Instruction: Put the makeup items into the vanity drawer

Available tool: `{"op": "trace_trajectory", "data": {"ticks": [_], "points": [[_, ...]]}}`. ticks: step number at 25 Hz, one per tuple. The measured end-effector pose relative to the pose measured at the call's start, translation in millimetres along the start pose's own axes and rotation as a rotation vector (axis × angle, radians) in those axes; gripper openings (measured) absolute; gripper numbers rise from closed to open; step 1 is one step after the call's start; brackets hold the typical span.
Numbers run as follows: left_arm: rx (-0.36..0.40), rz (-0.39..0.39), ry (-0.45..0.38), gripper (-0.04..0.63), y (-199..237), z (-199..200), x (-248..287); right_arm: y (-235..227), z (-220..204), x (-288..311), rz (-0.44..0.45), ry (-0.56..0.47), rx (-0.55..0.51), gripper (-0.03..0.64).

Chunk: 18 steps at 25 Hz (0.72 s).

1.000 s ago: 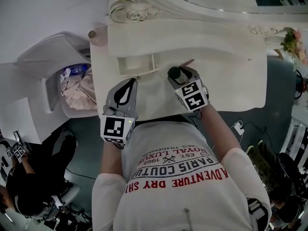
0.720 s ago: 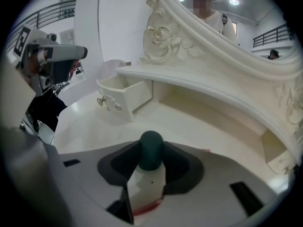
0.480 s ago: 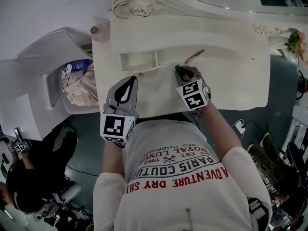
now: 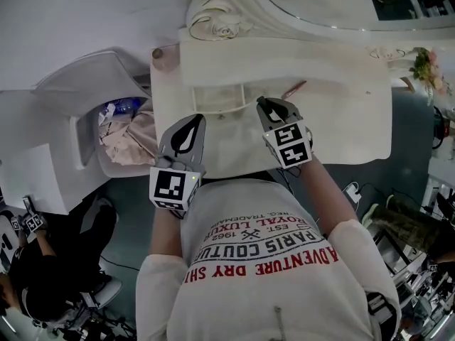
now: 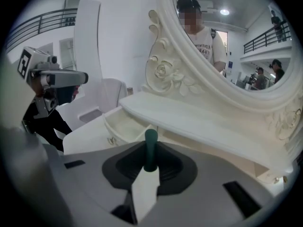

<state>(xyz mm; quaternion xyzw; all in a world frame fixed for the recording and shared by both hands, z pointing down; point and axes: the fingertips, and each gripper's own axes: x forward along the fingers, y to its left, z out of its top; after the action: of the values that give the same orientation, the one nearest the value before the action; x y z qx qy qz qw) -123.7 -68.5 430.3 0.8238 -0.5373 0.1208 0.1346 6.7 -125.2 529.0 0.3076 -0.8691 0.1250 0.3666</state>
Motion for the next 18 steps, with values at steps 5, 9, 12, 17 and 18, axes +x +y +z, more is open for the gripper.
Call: {"op": "trace_trajectory", "data": {"ticks": [5,9,12,17,18], "points": [[0.007,0.014,-0.022,0.009,22.2,7.2,-18.2,33.5,36.9,15.5,0.048,-0.022,-0.048,0.072],[0.002,0.022,-0.030,0.009,40.9,2.8,-33.8,61.8,51.9,37.4,0.087,0.001,-0.080,0.084],[-0.007,0.038,-0.022,0.009,57.1,-4.1,-45.3,77.6,59.1,54.3,0.107,0.026,-0.094,0.095],[-0.016,0.056,-0.008,0.009,81.8,-16.0,-60.0,91.7,63.6,73.1,0.119,0.073,-0.067,0.153],[-0.022,0.059,-0.008,0.009,85.3,-18.5,-62.3,93.6,61.9,75.3,0.117,0.085,-0.061,0.190]]}}
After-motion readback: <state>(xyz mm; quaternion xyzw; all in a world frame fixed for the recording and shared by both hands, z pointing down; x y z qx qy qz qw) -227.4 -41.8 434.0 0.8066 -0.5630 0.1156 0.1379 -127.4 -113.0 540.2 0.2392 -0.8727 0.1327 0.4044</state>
